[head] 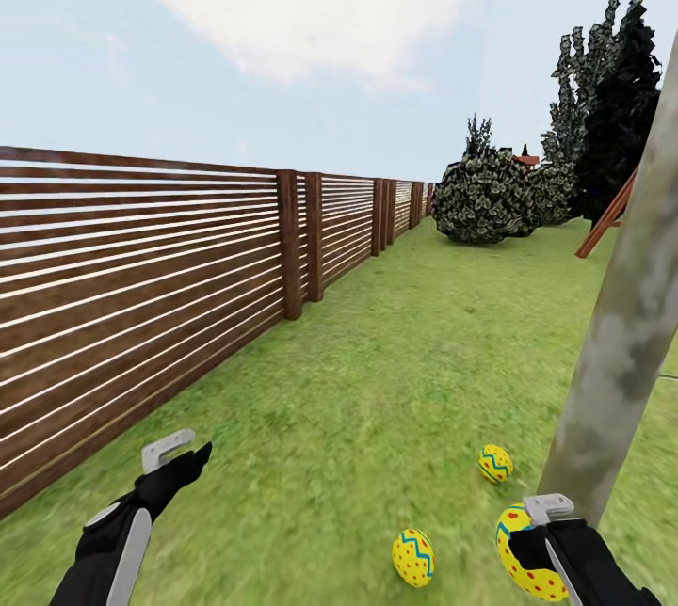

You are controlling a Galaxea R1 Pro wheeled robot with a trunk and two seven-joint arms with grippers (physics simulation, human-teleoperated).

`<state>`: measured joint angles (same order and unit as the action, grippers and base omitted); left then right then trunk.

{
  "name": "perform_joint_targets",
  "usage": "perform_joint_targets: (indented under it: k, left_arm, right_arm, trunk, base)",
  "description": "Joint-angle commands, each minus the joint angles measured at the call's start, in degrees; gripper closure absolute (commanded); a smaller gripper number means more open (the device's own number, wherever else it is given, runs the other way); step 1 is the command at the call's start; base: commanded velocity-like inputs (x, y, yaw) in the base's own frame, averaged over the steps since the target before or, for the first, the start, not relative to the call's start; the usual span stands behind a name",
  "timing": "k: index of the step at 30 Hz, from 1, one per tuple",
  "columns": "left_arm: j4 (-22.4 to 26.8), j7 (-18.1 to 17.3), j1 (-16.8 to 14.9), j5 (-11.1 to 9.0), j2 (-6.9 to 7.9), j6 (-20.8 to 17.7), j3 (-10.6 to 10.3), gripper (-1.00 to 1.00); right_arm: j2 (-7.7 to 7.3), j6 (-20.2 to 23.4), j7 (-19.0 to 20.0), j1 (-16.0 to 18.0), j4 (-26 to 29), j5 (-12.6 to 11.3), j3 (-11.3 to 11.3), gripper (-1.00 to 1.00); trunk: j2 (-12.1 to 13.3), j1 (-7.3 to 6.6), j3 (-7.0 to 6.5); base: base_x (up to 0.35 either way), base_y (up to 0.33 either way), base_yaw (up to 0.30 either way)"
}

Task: Take the three Easter eggs out of the wicker basket on the lawn in the garden, then place them on the lawn next to a single tree (choose any tree) so that all three eggs are next to the same tree and none are left in the basket.

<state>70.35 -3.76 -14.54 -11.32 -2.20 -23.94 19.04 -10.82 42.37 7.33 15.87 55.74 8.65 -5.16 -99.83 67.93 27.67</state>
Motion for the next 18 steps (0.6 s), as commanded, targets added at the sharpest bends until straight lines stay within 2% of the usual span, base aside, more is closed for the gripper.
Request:
perform_joint_targets:
  k: [1, 11, 18]
  left_arm:
    - [0.06, -0.29, -0.05, -0.29, -0.08, -0.4, 0.21, -1.0]
    - [-0.02, -0.37, -0.05, -0.28, -0.08, -0.49, 0.08, -1.0]
    - [-0.02, -0.29, -0.05, -0.25, -0.08, -0.49, -0.85, -1.0]
  right_arm:
    - [0.01, 0.25, 0.38, 0.03, 0.12, 0.73, -0.12, 1.0]
    - [0.01, 0.19, 0.56, 0.03, 0.1, 0.25, -0.58, 1.0]
    - [0.01, 0.18, 0.56, 0.03, 0.08, 0.22, -0.56, 1.0]
  trunk:
    - [-0.45, 0.22, 0.25]
    - [-4.46, 2.42, 2.05]
    - [-7.27, 3.96, 3.31]
  base:
    - [0.0, 0.0, 0.0]
    - [0.0, 0.0, 0.0]
    - [0.0, 0.0, 0.0]
